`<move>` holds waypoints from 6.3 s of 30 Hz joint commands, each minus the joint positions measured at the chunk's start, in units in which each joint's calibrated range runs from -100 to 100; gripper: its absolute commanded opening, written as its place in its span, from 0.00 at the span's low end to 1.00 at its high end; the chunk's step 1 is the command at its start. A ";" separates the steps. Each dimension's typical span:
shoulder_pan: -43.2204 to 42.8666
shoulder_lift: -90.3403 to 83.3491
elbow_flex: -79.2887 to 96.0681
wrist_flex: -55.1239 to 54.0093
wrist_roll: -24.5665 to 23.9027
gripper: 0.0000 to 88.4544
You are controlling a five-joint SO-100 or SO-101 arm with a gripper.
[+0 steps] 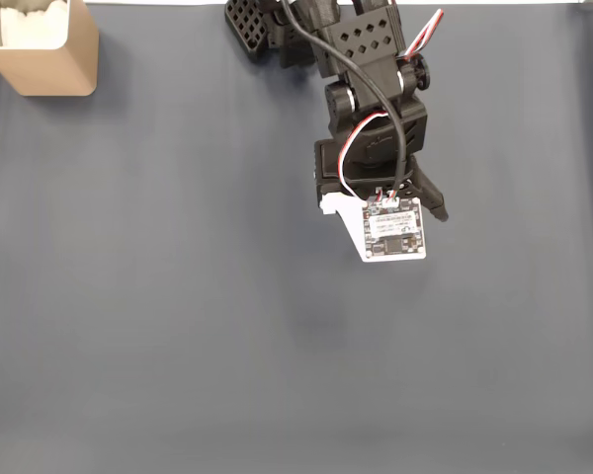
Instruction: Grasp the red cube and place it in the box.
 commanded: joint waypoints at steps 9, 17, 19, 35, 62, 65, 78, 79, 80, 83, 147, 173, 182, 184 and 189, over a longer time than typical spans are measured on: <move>-1.12 0.34 -0.77 -1.21 0.20 0.42; -1.27 0.77 -0.68 -1.71 0.20 0.42; -1.48 0.95 -0.77 -1.79 0.15 0.42; -1.27 1.29 -0.95 -1.54 1.61 0.18; 5.55 -6.07 -11.53 13.95 3.27 0.00; 8.18 -7.11 -15.18 18.38 3.71 0.00; 20.68 -13.09 -21.48 22.56 5.91 0.00; 21.60 -13.27 -21.94 22.47 5.96 0.00; 22.60 -13.53 -22.30 22.06 5.96 0.00; 25.08 -14.13 -23.58 21.16 6.01 0.00; 72.74 -32.85 -8.98 11.08 5.18 0.00; 88.22 -33.54 -1.32 8.79 7.13 0.00; 88.51 -35.10 0.05 8.70 7.28 0.00; 88.72 -35.62 0.60 8.62 7.47 0.00; 89.57 -36.49 1.70 8.38 7.81 0.00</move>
